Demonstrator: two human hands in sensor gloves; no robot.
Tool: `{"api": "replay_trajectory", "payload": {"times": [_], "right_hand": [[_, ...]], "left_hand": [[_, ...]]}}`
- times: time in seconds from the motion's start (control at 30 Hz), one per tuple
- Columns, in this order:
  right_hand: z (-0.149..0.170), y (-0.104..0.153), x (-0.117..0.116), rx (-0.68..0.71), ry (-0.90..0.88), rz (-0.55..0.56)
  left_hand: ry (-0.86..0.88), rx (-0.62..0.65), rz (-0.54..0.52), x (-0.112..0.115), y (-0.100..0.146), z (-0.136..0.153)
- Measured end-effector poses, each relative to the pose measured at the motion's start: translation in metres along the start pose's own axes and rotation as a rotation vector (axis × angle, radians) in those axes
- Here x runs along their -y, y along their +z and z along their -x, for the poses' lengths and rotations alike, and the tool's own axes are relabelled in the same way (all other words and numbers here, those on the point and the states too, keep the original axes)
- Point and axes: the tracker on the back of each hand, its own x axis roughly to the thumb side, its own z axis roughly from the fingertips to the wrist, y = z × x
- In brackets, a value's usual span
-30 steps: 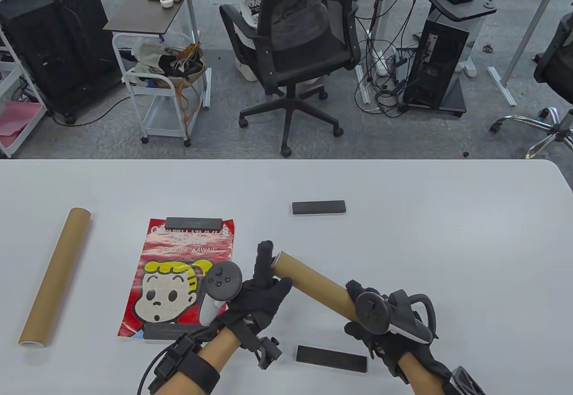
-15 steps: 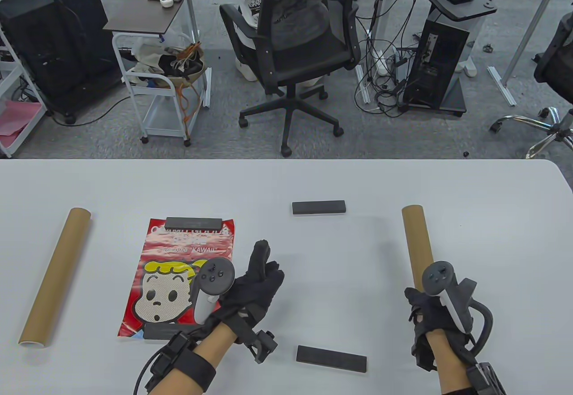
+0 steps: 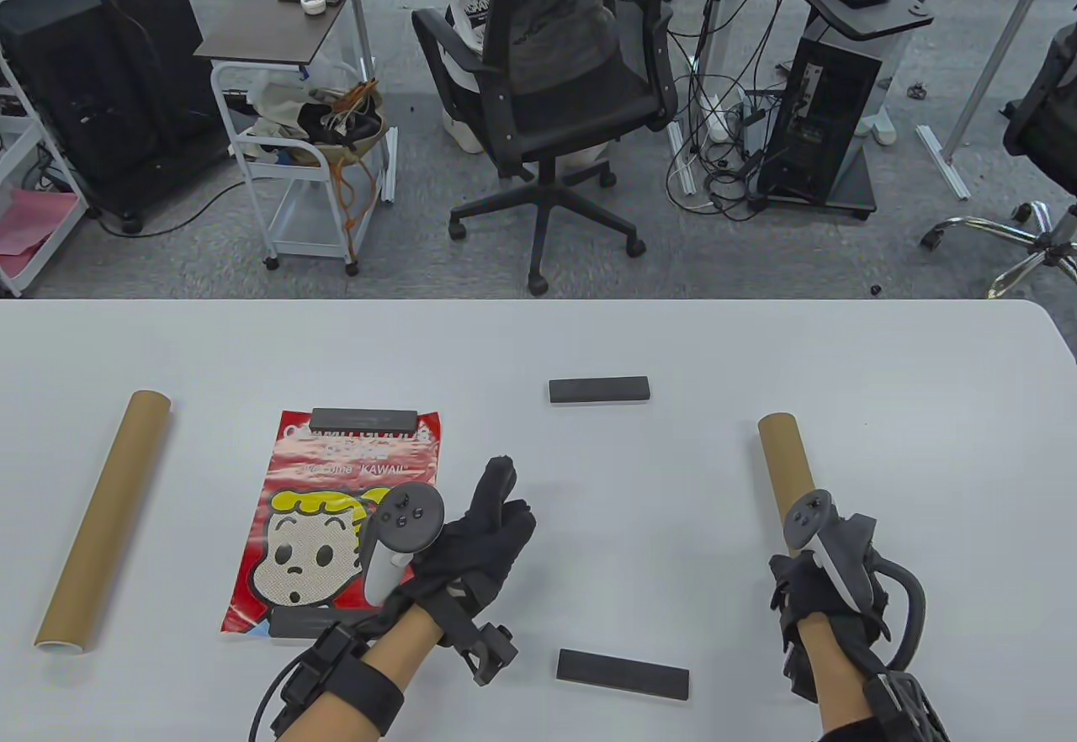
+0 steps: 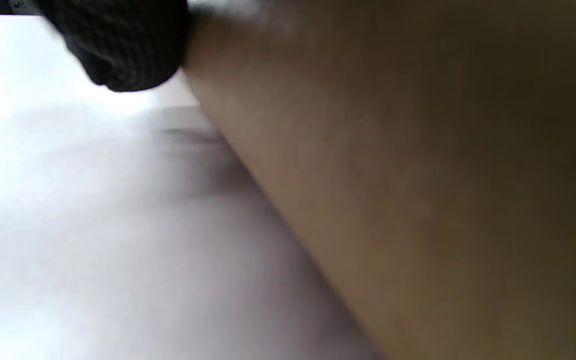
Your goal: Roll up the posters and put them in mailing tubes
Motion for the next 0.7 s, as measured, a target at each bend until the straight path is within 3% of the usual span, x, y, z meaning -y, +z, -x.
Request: {"api": "replay_trajectory", "payload": {"times": [0.33, 0.7], "right_hand": [[0.002, 0.002, 0.001, -0.01, -0.004, -0.009], [0.011, 0.015, 0.022, -0.001, -0.096, 0.05]], "left_hand": [[0.004, -0.002, 0.004, 0.0, 0.0, 0.0], [0.007, 0.002, 0.0, -0.001, 0.001, -0.001]]}}
